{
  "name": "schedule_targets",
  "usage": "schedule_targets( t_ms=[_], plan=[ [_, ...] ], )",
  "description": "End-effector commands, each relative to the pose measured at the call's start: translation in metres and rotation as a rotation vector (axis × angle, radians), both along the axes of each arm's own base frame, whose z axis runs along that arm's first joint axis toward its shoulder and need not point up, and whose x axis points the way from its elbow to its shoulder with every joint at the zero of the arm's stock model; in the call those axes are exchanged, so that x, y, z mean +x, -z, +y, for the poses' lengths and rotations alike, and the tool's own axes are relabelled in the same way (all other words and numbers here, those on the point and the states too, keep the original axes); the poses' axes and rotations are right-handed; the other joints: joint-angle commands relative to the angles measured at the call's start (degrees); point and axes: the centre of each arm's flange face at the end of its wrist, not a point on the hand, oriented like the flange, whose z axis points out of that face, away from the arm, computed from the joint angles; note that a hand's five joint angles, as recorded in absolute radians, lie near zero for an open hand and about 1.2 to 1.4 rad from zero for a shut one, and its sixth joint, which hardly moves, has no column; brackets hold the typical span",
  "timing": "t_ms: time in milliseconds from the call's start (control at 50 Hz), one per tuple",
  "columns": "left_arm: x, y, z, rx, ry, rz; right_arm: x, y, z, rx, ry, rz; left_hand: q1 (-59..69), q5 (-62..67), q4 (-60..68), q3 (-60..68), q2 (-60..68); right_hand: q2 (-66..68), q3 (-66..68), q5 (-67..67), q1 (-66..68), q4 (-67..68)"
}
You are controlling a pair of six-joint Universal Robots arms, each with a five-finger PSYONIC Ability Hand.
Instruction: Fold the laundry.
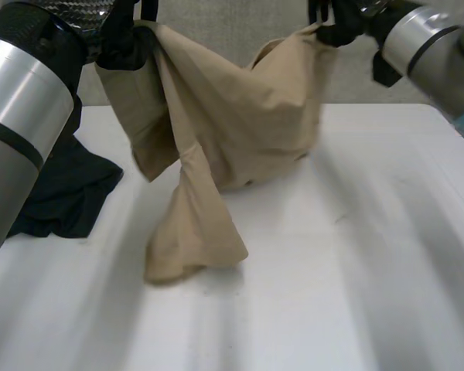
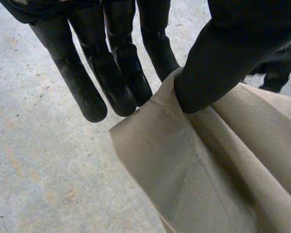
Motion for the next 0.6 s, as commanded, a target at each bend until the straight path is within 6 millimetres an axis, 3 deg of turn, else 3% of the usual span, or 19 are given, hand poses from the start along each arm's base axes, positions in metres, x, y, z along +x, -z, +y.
schedule_targets(
  t_ms=[20,100,120,140,200,260,360,460,500,520,560,600],
  plan=[
    [-0.013,0.028,-0.018,0.052,-0.001,-0.041,-0.021,-0.017,0.048,-0.013,0.069,0.172,14.68,13.64,11.09,11.49,11.14,12.48,12.47,13.22,23.64,11.93],
    [-0.020,0.059,-0.030,0.134,-0.006,-0.097,-0.027,0.019,0.072,0.132,0.049,0.339,14.68,13.64,11.09,11.49,11.14,12.48,12.47,13.22,23.64,11.93],
    [-0.021,0.065,-0.032,0.150,-0.006,-0.107,-0.027,0.038,0.083,0.204,0.027,0.424,14.68,13.64,11.09,11.49,11.14,12.48,12.47,13.22,23.64,11.93],
    [-0.022,0.080,-0.032,0.190,-0.005,-0.142,-0.029,0.046,0.087,0.235,0.018,0.468,14.68,13.64,11.09,11.49,11.14,12.48,12.47,13.22,23.64,11.93],
    [-0.019,0.110,-0.026,0.281,-0.001,-0.213,-0.035,0.078,0.102,0.346,-0.017,0.611,14.68,13.64,11.09,11.49,11.14,12.48,12.47,13.22,23.64,11.93],
    [-0.015,0.130,-0.017,0.344,0.005,-0.257,-0.042,0.103,0.106,0.392,0.004,0.682,14.68,13.64,11.09,11.49,11.14,12.48,12.47,13.22,23.64,11.93],
    [-0.002,0.173,0.010,0.470,0.023,-0.365,-0.048,0.128,0.105,0.399,0.067,0.712,14.68,13.64,11.09,11.49,11.14,12.48,12.47,13.22,23.64,11.93],
    [0.003,0.187,0.042,0.533,0.078,-0.441,-0.051,0.133,0.112,0.387,0.076,0.714,14.37,13.33,10.78,11.18,10.83,12.48,12.47,13.22,23.64,11.93],
    [0.005,0.185,0.049,0.538,0.087,-0.453,-0.052,0.134,0.116,0.382,0.072,0.713,-0.34,-1.39,-3.94,-3.54,-3.89,12.48,12.47,13.22,23.64,11.93],
    [0.007,0.181,0.052,0.537,0.091,-0.459,-0.052,0.134,0.118,0.380,0.070,0.712,-28.08,-29.12,-31.67,-31.27,-31.62,12.48,12.47,13.22,23.64,11.93],
    [0.008,0.176,0.053,0.530,0.089,-0.459,-0.053,0.132,0.124,0.371,0.066,0.707,-47.94,-48.98,-51.53,-51.13,-51.48,12.48,12.47,13.22,23.64,11.93],
    [0.007,0.166,0.049,0.502,0.084,-0.441,-0.054,0.131,0.127,0.360,0.066,0.705,-50.56,-51.60,-54.15,-53.75,-54.10,12.48,12.47,13.22,23.64,11.93]
  ],
)
